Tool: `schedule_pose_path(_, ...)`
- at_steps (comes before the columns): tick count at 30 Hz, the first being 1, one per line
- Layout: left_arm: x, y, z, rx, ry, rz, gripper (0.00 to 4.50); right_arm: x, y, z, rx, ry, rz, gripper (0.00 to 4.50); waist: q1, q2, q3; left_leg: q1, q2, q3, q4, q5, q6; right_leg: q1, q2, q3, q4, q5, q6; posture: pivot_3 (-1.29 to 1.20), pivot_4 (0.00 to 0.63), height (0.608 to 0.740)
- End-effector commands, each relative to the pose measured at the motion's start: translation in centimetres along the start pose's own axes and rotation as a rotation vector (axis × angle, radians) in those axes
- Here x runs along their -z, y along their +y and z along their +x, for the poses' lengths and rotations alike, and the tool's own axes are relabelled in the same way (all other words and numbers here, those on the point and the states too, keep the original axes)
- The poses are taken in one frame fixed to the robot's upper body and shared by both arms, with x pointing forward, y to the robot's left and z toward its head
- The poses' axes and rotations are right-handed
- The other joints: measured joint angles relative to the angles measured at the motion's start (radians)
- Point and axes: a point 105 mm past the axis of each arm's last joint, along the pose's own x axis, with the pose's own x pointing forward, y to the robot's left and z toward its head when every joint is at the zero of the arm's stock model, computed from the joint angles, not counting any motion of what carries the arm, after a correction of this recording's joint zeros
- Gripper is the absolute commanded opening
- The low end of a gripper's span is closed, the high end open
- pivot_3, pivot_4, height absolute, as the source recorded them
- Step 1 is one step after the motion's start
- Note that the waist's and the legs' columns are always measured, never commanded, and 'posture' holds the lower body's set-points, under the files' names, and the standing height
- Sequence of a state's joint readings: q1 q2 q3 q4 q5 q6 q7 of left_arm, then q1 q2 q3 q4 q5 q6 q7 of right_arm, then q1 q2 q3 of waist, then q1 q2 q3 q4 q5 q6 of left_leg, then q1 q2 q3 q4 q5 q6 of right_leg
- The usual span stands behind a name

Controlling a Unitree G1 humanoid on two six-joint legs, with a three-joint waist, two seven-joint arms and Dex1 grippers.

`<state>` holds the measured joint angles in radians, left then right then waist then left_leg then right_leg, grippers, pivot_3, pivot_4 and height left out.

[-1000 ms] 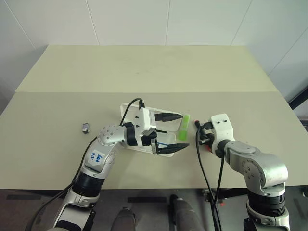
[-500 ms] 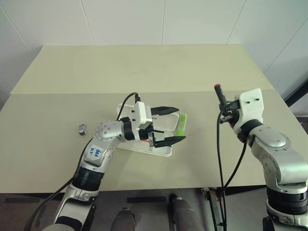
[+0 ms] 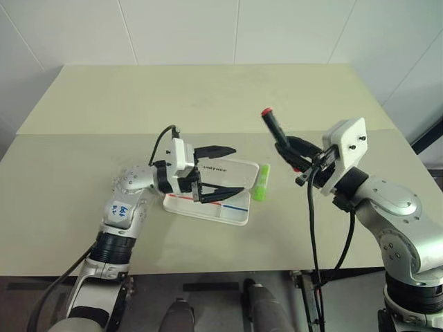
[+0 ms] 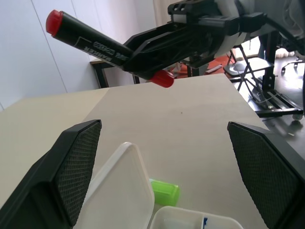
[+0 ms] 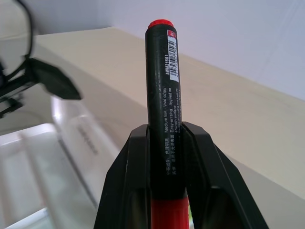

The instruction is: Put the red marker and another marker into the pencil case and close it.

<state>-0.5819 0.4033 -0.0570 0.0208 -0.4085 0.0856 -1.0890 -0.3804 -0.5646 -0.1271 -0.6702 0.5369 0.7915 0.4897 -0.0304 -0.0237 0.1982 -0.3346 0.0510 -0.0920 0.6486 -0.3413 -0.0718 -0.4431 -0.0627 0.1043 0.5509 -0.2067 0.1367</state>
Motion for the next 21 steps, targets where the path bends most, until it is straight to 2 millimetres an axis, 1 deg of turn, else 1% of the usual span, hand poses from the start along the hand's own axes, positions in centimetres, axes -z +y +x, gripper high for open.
schedule_pose_path(1, -1.1, 0.2, -0.6, 0.008, -0.02, 0.026, 4.5, -0.6, 2.3, -0.4, -0.161, 0.028, -0.03, 0.57, 0.002, 0.0, 0.0, 0.0, 0.0, 0.0, 0.0, 0.0, 0.0, 0.0, 0.0, 0.0, 0.0, 0.0, 0.0, 0.0, 0.15, 0.74)
schedule_pose_path(6, -0.3, 0.0, -1.5, 0.009, 0.022, 0.024, 4.5, 0.6, 3.2, -0.8, -0.276, 0.132, -0.047, 0.57, 0.002, 0.0, 0.0, 0.0, 0.0, 0.0, 0.0, 0.0, 0.0, 0.0, 0.0, 0.0, 0.0, 0.0, 0.0, 0.0, 0.15, 0.74)
schedule_pose_path(11, -0.4, 0.0, -2.3, 0.008, 0.04, 0.022, 4.5, 2.2, 3.9, -1.1, -0.383, 0.229, -0.071, 0.57, 0.0, 0.0, 0.0, 0.0, 0.0, 0.0, 0.0, 0.0, 0.0, 0.0, 0.0, 0.0, 0.0, 0.0, 0.0, 0.0, 0.15, 0.74)
schedule_pose_path(14, -0.3, 0.0, -2.5, 0.008, 0.049, 0.026, 4.5, 2.9, 4.0, -1.1, -0.416, 0.269, -0.085, 0.57, 0.001, 0.0, 0.0, 0.0, 0.0, 0.0, 0.0, 0.0, 0.0, -0.001, 0.0, 0.0, 0.0, 0.0, 0.0, 0.0, 0.15, 0.74)
schedule_pose_path(17, -0.4, 0.0, -2.6, 0.005, 0.052, 0.032, 4.5, 4.7, 3.9, 0.0, -0.438, 0.338, -0.114, 0.57, -0.001, 0.0, 0.0, 0.0, 0.0, 0.001, 0.001, 0.0, 0.0, -0.001, 0.0, 0.0, 0.0, 0.0, 0.0, 0.0, 0.15, 0.74)
schedule_pose_path(21, -0.4, -0.3, -2.6, 0.002, 0.054, 0.031, 4.5, 5.4, 4.4, 1.3, -0.486, 0.352, -0.144, 0.57, 0.0, 0.0, 0.0, 0.001, 0.0, 0.0, 0.001, 0.0, 0.0, -0.002, 0.0, 0.0, 0.001, 0.0, 0.0, 0.0, 0.15, 0.74)
